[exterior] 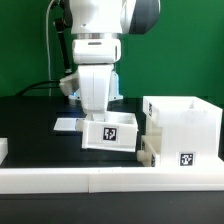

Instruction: Assemble drawer

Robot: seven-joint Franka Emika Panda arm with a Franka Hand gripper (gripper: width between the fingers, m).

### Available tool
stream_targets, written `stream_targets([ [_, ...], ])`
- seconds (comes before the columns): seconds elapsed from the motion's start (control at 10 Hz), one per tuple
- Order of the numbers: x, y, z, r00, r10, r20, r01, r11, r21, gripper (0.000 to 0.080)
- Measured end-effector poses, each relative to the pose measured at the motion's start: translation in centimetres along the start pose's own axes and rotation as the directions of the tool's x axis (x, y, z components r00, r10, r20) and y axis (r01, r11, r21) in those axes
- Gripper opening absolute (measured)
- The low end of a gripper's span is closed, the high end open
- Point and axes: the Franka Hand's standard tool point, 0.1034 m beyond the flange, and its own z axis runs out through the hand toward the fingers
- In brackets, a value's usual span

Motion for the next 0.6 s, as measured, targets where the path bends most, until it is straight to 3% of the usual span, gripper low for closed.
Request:
stream_targets([
  [0.3,0.0,-0.3,0.4,1.000,-0.003,-0.001,0.003,1.000,0.008,0.0042],
  [0.6,0.7,0.9,-0.2,0.999,-0.032,0.001,0.032,0.999,0.023,0.0042],
])
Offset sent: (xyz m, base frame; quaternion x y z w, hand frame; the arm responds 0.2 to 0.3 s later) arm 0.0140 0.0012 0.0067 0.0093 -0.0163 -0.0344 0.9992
